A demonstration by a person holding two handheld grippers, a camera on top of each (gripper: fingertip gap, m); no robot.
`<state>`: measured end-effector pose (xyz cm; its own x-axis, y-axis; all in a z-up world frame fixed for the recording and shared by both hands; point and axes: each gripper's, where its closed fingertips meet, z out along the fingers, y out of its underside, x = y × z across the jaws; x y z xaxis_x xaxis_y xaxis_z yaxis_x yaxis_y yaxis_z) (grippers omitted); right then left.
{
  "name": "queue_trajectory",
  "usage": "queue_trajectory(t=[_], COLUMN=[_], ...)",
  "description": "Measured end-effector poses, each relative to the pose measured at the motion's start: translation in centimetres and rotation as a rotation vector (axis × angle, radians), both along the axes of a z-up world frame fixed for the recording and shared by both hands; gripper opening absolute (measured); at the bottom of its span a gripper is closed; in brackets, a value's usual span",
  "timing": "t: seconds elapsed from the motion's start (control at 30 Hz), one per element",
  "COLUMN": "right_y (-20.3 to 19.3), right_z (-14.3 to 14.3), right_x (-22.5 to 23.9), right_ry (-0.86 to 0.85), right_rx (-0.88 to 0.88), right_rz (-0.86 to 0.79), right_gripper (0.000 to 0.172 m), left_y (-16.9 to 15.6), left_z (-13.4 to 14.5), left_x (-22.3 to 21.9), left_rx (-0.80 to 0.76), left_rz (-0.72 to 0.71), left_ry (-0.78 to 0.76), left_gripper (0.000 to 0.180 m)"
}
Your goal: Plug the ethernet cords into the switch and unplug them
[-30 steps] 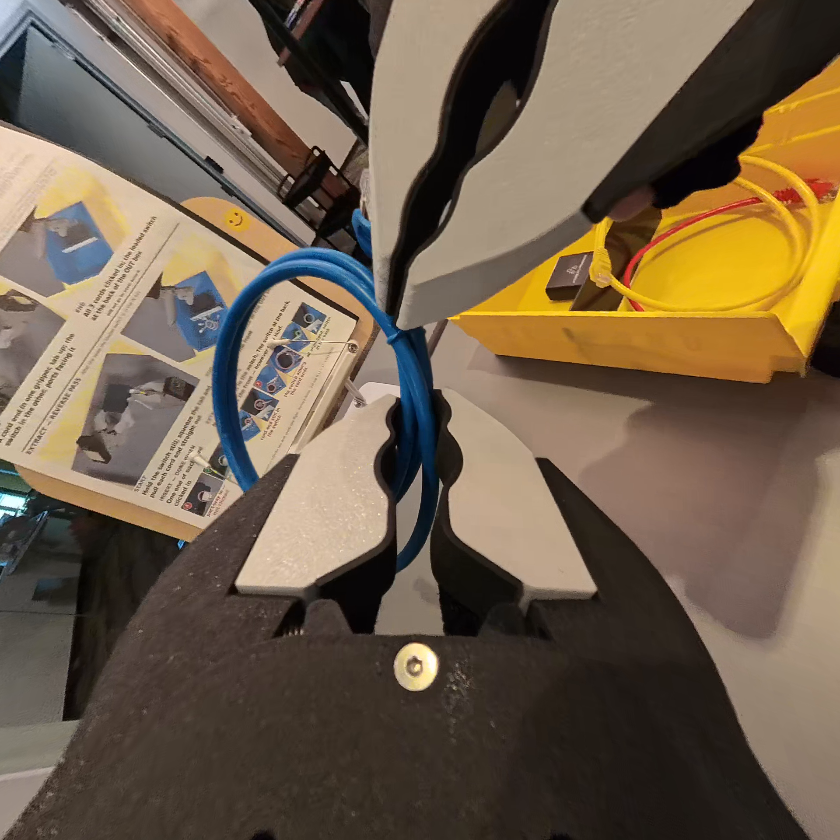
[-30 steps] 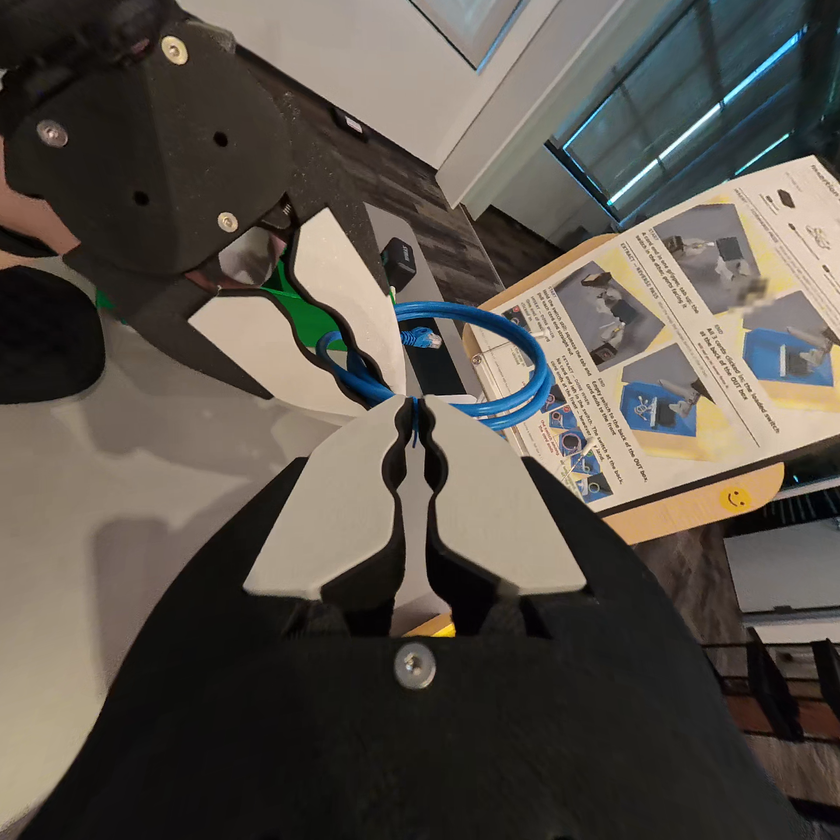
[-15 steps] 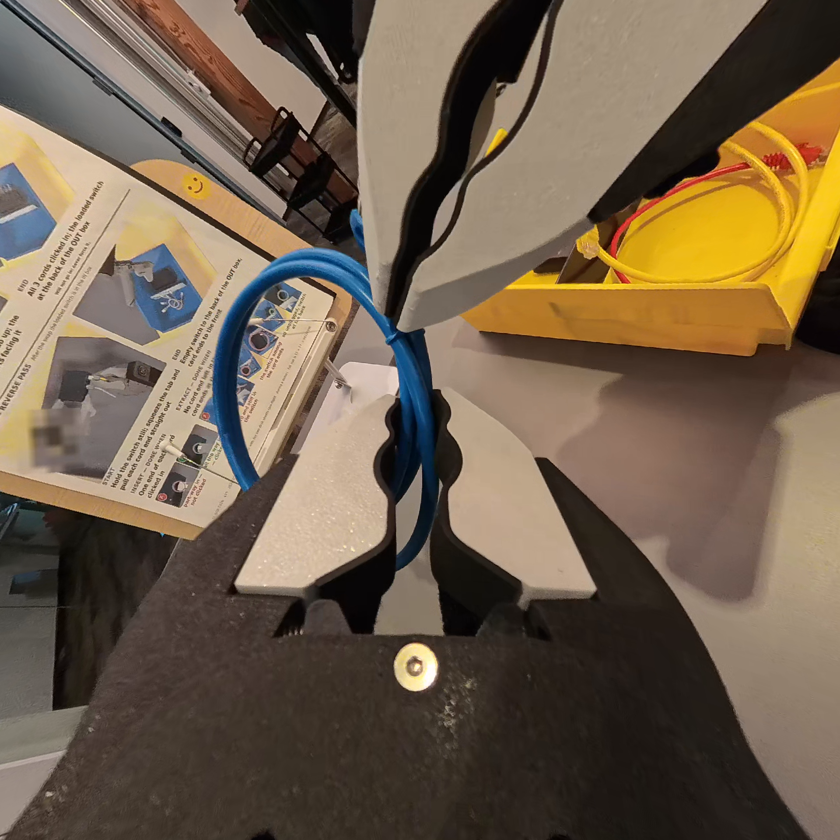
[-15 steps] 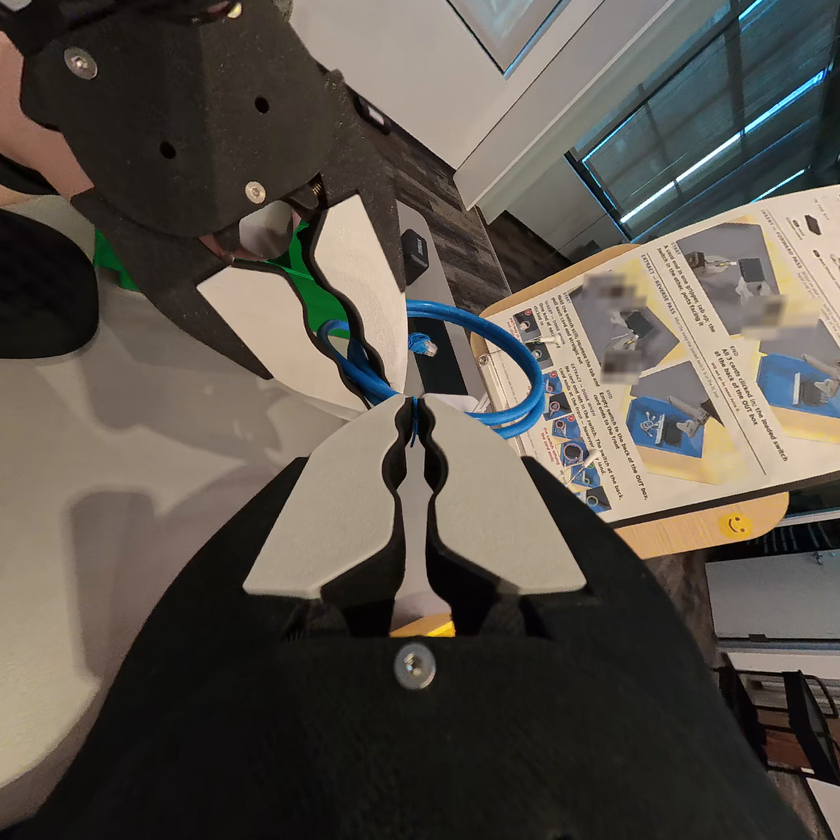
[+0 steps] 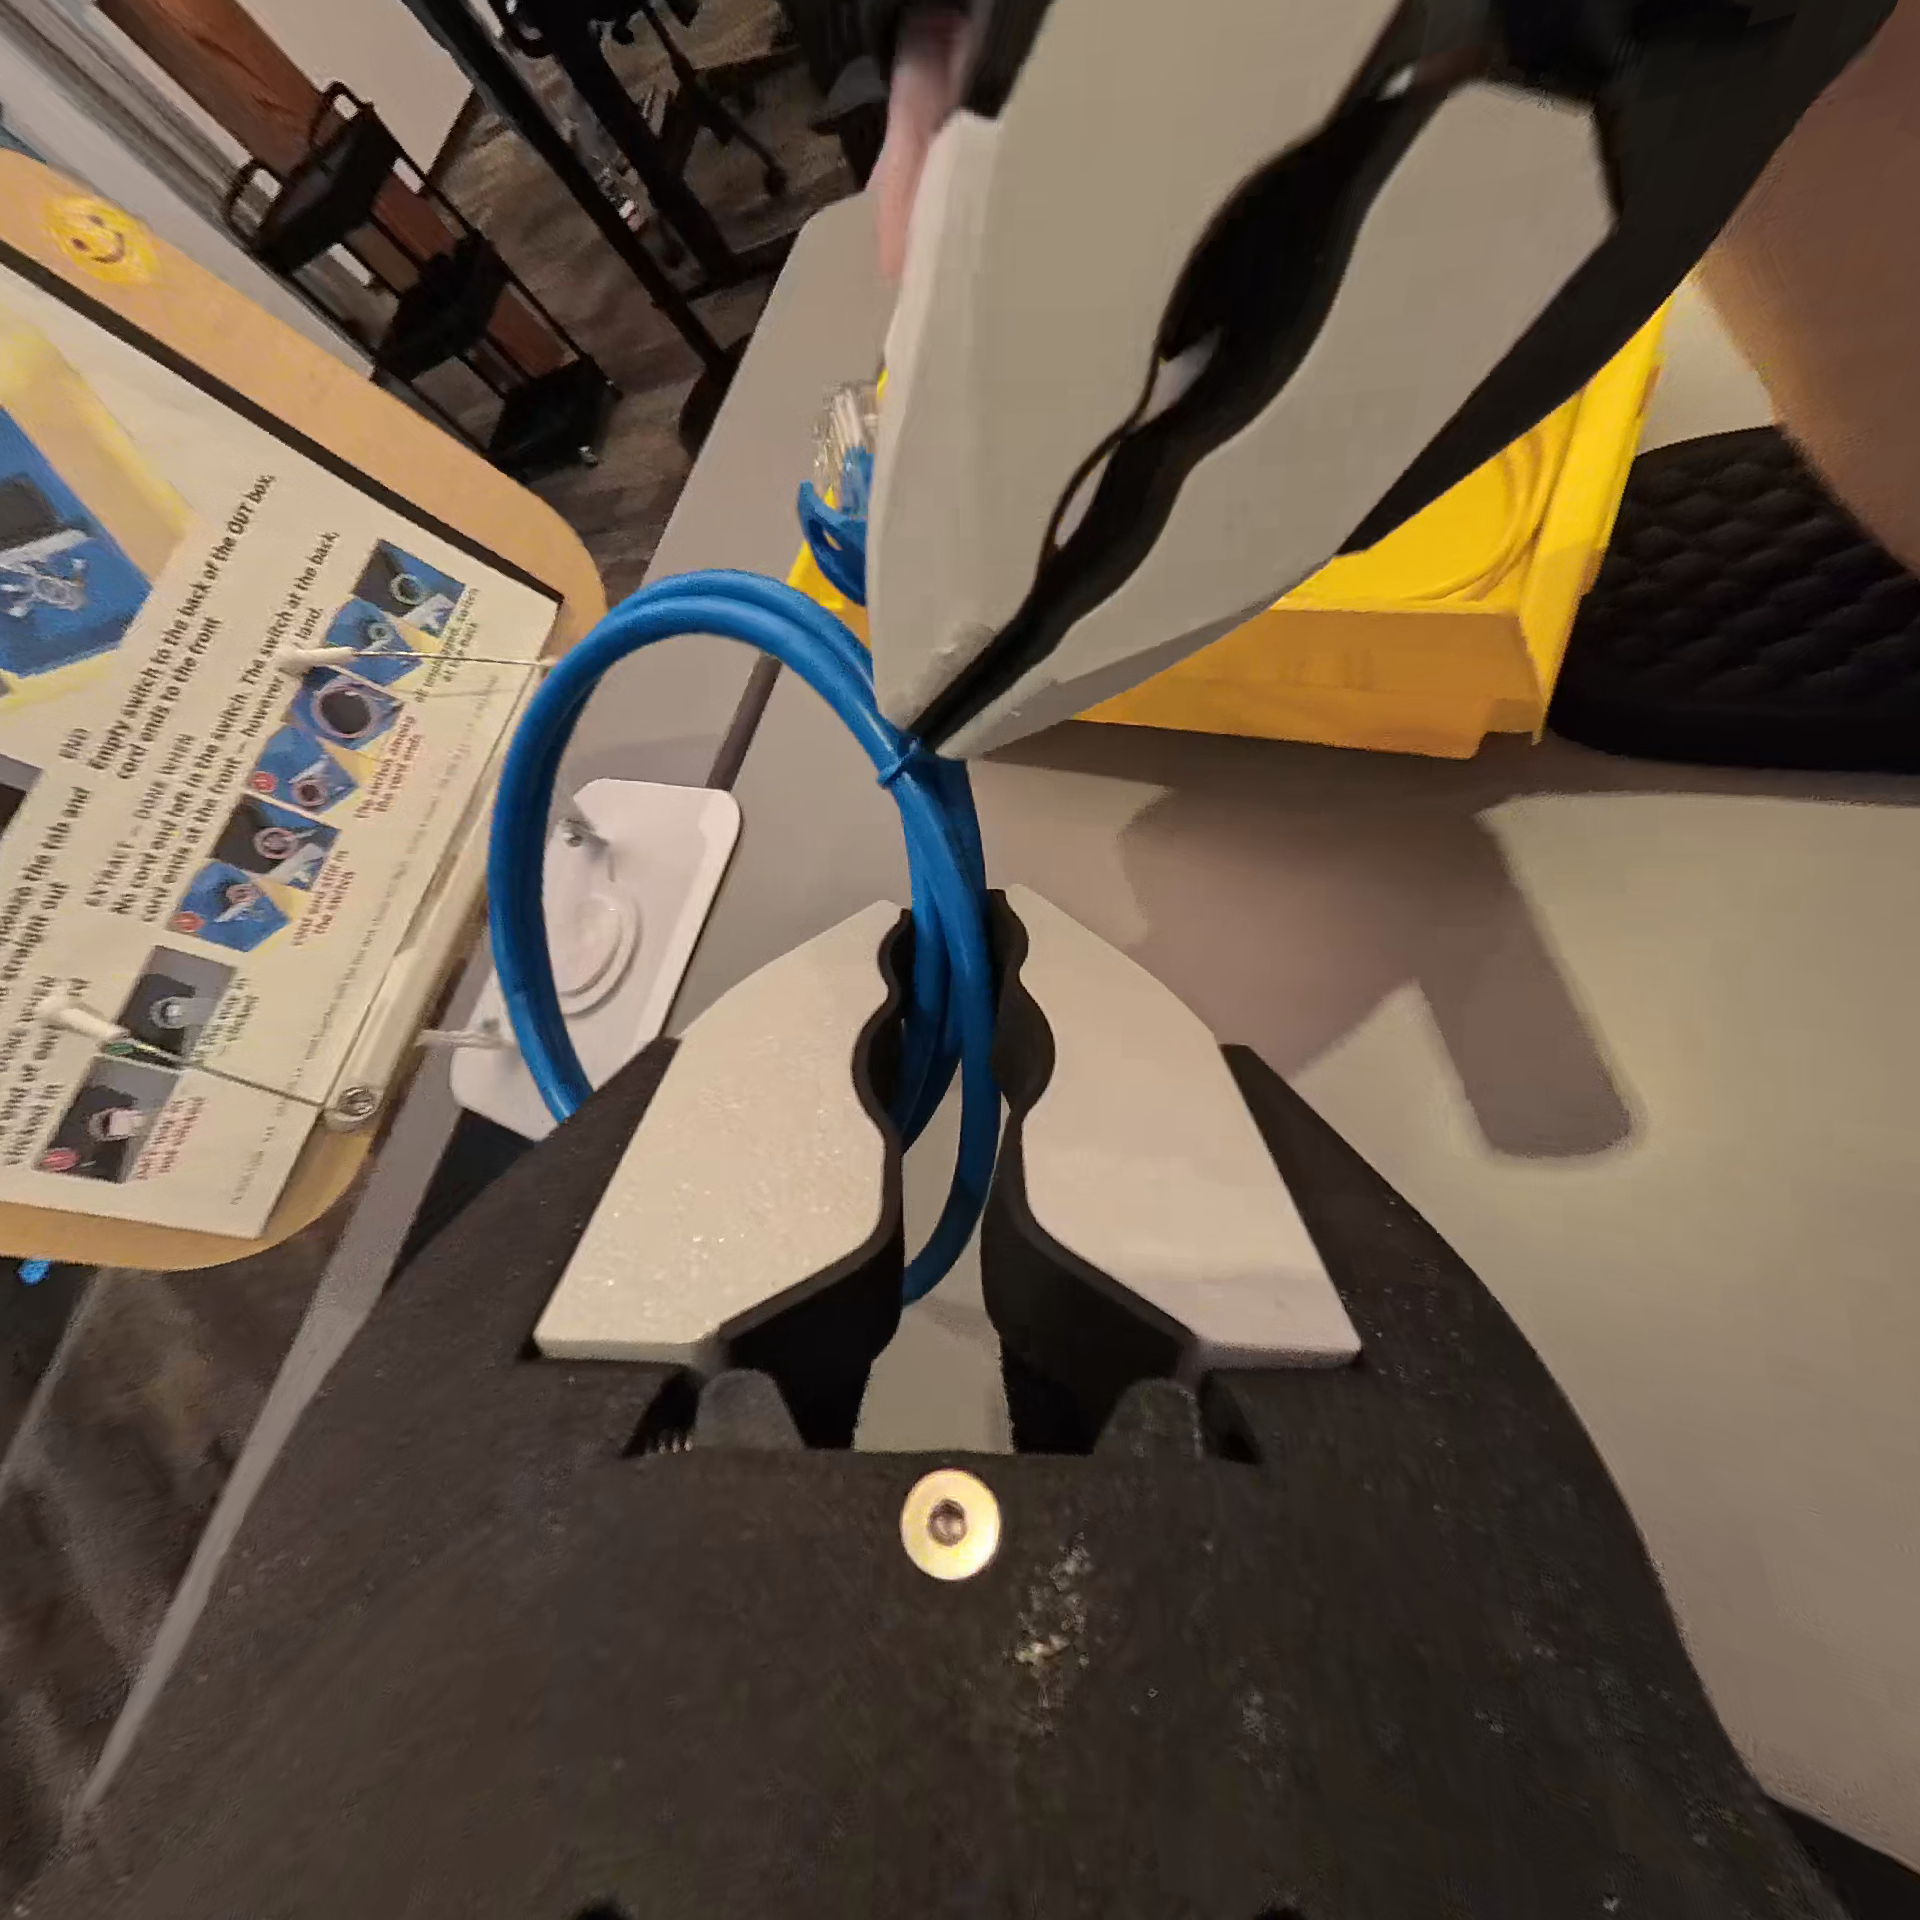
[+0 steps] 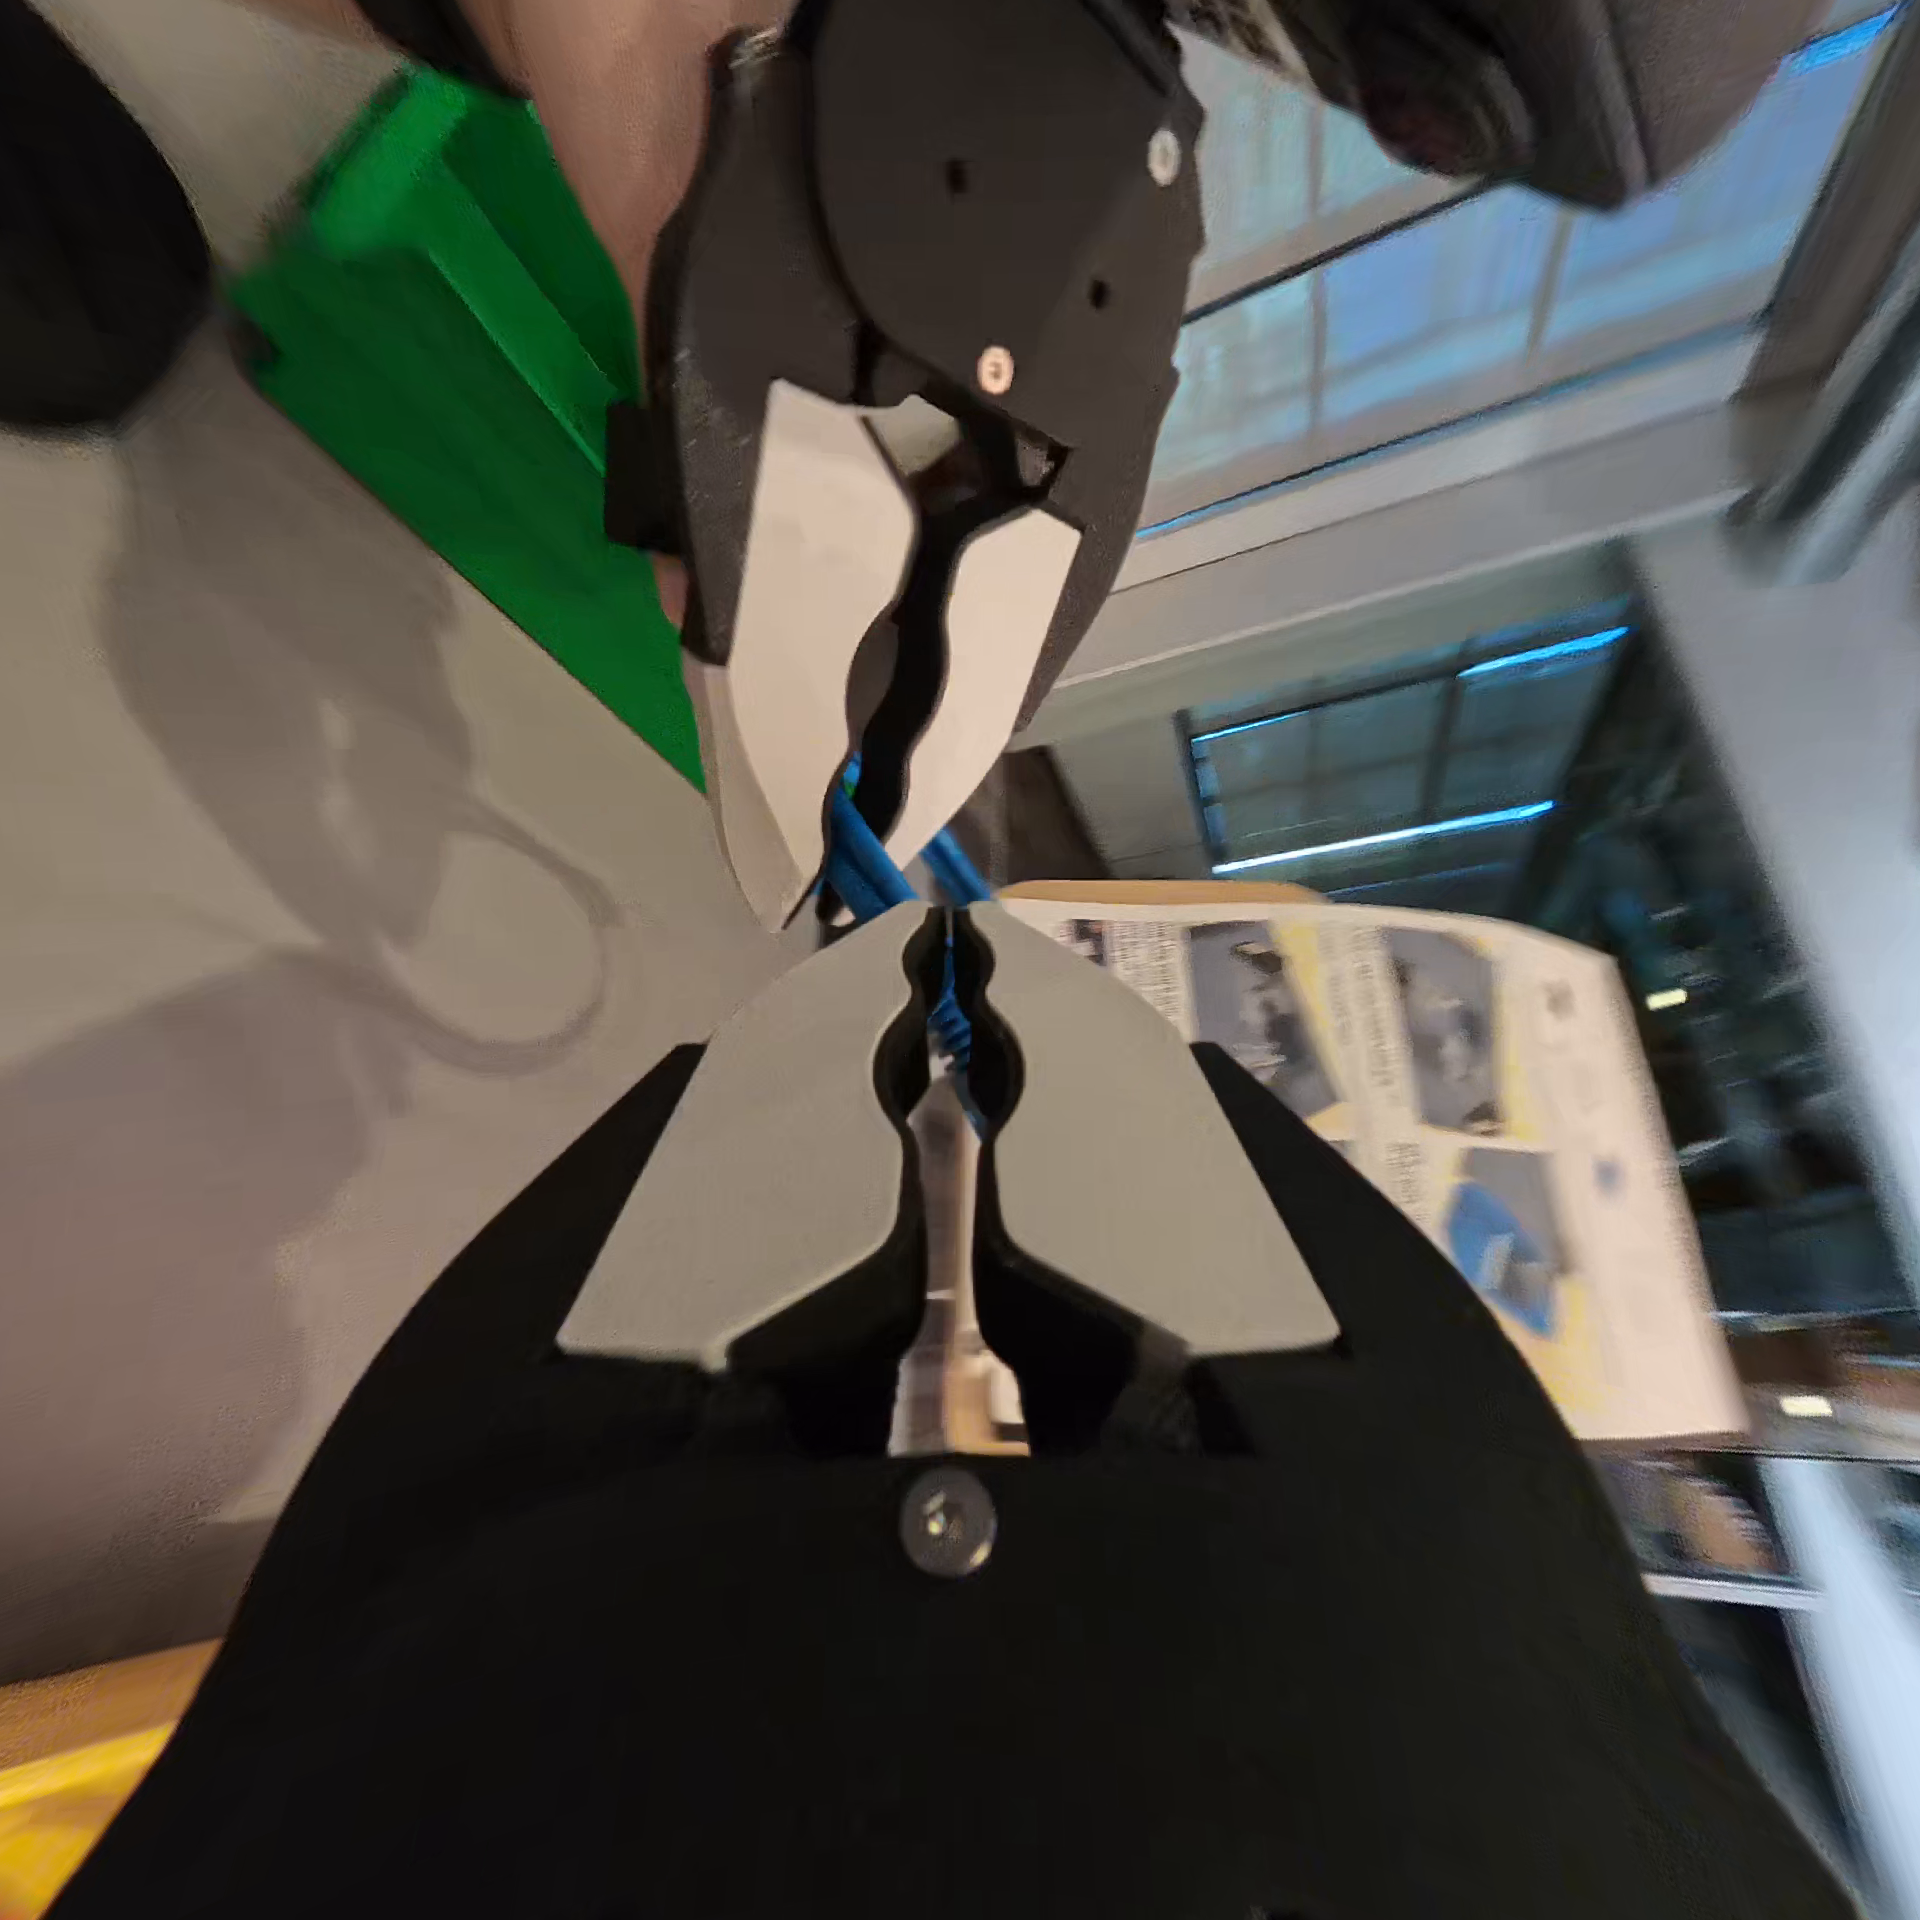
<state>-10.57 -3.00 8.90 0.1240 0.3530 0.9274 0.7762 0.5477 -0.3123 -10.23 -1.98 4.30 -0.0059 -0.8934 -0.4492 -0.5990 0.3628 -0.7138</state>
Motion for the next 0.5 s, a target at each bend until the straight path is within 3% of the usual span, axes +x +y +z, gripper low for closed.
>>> queue_trajectory(t=[0.1,0.17,0.27,0.37,0.5], right_y=[0.3,0.6,1.1,2.3,2.1], right_z=[0.2,0.8,1.4,2.5,2.9], right_x=[0.0,-0.1,0.3,1.6,0.4], right_ry=[-0.051,0.035,0.247,0.465,0.700], right_rx=[0.098,0.074,-0.111,-0.289,-0.559], right_rz=[-0.022,-0.032,-0.050,-0.154,-0.124], right_gripper=[0.003,0.003,0.021,0.022,0.021], left_y=[0.1,0.5,2.0,3.5,4.6], left_z=[0.1,0.5,1.4,2.6,5.0], left_x=[0.1,0.2,0.1,-0.2,-0.5], left_rx=[-0.049,-0.032,0.053,0.161,0.356], left_rz=[-0.005,0.016,0.104,0.194,0.275], left_ry=[-0.023,-0.049,-0.091,-0.149,-0.265], left_gripper=[0.011,0.011,0.011,0.011,0.011])
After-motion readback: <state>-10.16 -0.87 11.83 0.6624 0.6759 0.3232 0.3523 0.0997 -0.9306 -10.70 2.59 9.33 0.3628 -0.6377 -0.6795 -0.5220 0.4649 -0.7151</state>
